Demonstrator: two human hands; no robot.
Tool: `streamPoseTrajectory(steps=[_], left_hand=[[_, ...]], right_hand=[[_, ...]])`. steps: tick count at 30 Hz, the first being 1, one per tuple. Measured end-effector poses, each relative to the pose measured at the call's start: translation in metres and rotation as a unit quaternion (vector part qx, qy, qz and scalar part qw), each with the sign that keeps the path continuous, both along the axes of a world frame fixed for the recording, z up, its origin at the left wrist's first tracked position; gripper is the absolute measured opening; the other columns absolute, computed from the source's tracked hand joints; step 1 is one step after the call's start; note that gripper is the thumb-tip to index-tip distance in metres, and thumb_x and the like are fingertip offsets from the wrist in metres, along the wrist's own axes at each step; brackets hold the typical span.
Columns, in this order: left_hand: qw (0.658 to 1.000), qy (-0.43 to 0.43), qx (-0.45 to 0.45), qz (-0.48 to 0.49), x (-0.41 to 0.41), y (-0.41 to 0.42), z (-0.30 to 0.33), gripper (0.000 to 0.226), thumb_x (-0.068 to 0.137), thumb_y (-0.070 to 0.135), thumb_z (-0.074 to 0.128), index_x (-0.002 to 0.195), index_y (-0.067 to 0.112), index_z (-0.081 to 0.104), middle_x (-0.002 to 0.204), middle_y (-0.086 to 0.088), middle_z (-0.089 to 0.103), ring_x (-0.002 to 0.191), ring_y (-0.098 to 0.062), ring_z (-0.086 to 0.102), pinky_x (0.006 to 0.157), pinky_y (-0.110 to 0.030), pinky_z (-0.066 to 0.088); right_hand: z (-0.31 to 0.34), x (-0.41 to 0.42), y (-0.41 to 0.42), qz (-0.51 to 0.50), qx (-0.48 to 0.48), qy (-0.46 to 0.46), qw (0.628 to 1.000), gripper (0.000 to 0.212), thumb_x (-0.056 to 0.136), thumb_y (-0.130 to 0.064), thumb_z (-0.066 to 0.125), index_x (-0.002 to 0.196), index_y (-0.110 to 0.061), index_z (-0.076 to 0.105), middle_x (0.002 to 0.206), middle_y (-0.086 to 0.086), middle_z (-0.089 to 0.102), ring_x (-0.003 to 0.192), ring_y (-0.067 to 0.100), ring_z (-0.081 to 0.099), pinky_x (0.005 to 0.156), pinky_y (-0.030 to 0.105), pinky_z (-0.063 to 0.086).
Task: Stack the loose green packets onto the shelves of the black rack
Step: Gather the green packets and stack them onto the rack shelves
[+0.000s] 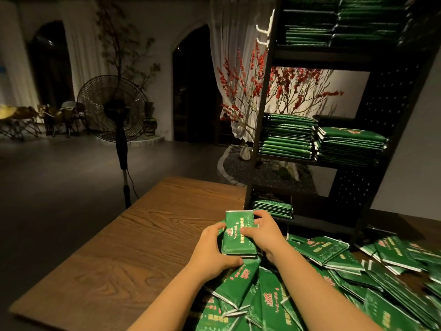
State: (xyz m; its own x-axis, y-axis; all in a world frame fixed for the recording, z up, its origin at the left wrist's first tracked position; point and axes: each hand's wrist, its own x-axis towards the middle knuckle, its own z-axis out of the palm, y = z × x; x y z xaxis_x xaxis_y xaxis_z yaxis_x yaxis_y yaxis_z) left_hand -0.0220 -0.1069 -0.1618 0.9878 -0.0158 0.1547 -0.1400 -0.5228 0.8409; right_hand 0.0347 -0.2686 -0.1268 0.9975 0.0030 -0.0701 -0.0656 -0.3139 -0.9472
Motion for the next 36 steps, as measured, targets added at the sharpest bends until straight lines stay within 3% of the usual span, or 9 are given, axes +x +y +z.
streamPoseTrajectory(steps=[4, 8, 11, 17, 21, 26, 29, 32, 36], left_hand=[[0.987, 0.025, -0.16, -0.001, -0.003, 0.003, 0.01, 0.116, 0.07, 0.04, 0.087, 0.155, 0.036, 0.009, 0.144, 0.015, 0.027, 0.135, -0.012, 0.034, 0.104, -0.029, 0.035], [0.97, 0.055, -0.237, 0.021, -0.001, 0.0, 0.024, 0.068, 0.093, 0.036, 0.066, 0.15, 0.027, 0.03, 0.128, 0.009, 0.053, 0.108, -0.008, 0.056, 0.073, -0.015, 0.042], [0.968, 0.033, -0.248, 0.021, 0.002, -0.007, 0.026, 0.032, 0.096, 0.025, 0.063, 0.127, 0.023, 0.057, 0.099, 0.006, 0.068, 0.078, -0.005, 0.063, 0.069, -0.021, 0.046], [0.955, -0.046, -0.291, 0.013, -0.002, -0.032, 0.052, 0.012, 0.096, 0.023, 0.062, 0.106, 0.025, 0.069, 0.093, 0.007, 0.074, 0.079, -0.004, 0.068, 0.066, -0.016, 0.047], [0.918, -0.024, -0.394, 0.025, -0.003, -0.054, 0.067, 0.015, 0.096, 0.03, 0.062, 0.108, 0.023, 0.069, 0.093, 0.001, 0.074, 0.082, -0.008, 0.07, 0.07, -0.027, 0.055], [0.935, -0.059, -0.34, 0.084, -0.003, -0.078, 0.084, 0.019, 0.103, 0.039, 0.043, 0.11, 0.031, 0.059, 0.108, 0.002, 0.068, 0.1, -0.015, 0.065, 0.093, -0.041, 0.053], [0.927, -0.071, -0.351, 0.113, -0.005, -0.093, 0.094, 0.035, 0.104, 0.045, 0.034, 0.113, 0.024, 0.061, 0.114, 0.004, 0.066, 0.113, -0.019, 0.061, 0.103, -0.042, 0.046], [0.902, -0.025, -0.407, 0.139, -0.004, -0.105, 0.101, 0.065, 0.1, 0.06, 0.026, 0.139, 0.016, 0.054, 0.138, -0.003, 0.058, 0.129, -0.024, 0.052, 0.112, -0.046, 0.038], [0.914, 0.029, -0.396, 0.082, -0.005, -0.118, 0.101, 0.075, 0.091, 0.075, 0.025, 0.122, 0.019, 0.065, 0.114, -0.004, 0.071, 0.108, -0.021, 0.065, 0.103, -0.044, 0.046]], right_hand=[[0.002, -0.01, -0.013, -0.007, 0.121, -0.024, 0.992, 0.078, 0.073, -0.015, 0.081, 0.14, -0.023, 0.043, 0.139, 0.01, 0.055, 0.12, 0.027, 0.059, 0.095, 0.049, 0.053], [0.002, -0.018, -0.029, -0.015, 0.21, -0.059, 0.976, 0.081, 0.077, -0.009, 0.078, 0.147, -0.017, 0.037, 0.145, 0.006, 0.048, 0.131, 0.029, 0.05, 0.103, 0.053, 0.047], [0.009, -0.026, -0.039, -0.013, 0.255, -0.069, 0.964, 0.051, 0.082, 0.0, 0.071, 0.129, -0.01, 0.054, 0.126, 0.013, 0.065, 0.113, 0.028, 0.065, 0.096, 0.051, 0.052], [0.026, -0.045, -0.059, 0.017, 0.282, -0.07, 0.957, 0.027, 0.09, 0.009, 0.056, 0.111, -0.008, 0.061, 0.103, 0.014, 0.074, 0.091, 0.028, 0.072, 0.074, 0.041, 0.059], [0.03, -0.055, -0.064, 0.017, 0.284, -0.057, 0.957, 0.027, 0.091, 0.007, 0.057, 0.114, -0.007, 0.06, 0.104, 0.016, 0.073, 0.091, 0.03, 0.072, 0.074, 0.043, 0.059], [0.033, -0.06, -0.07, -0.002, 0.276, -0.068, 0.959, 0.019, 0.094, 0.002, 0.057, 0.111, -0.006, 0.059, 0.104, 0.016, 0.073, 0.094, 0.03, 0.072, 0.078, 0.046, 0.059], [0.037, -0.065, -0.069, -0.008, 0.21, -0.097, 0.973, 0.014, 0.094, -0.005, 0.06, 0.108, -0.008, 0.058, 0.105, 0.013, 0.072, 0.093, 0.027, 0.072, 0.082, 0.047, 0.059], [0.041, -0.068, -0.067, -0.013, 0.143, -0.134, 0.981, 0.02, 0.092, -0.02, 0.066, 0.109, -0.017, 0.055, 0.112, 0.007, 0.068, 0.105, 0.025, 0.068, 0.09, 0.049, 0.056], [0.049, -0.074, -0.068, 0.015, 0.097, -0.162, 0.982, 0.021, 0.096, -0.023, 0.06, 0.113, -0.03, 0.051, 0.113, -0.006, 0.066, 0.101, 0.007, 0.066, 0.083, 0.031, 0.056]])
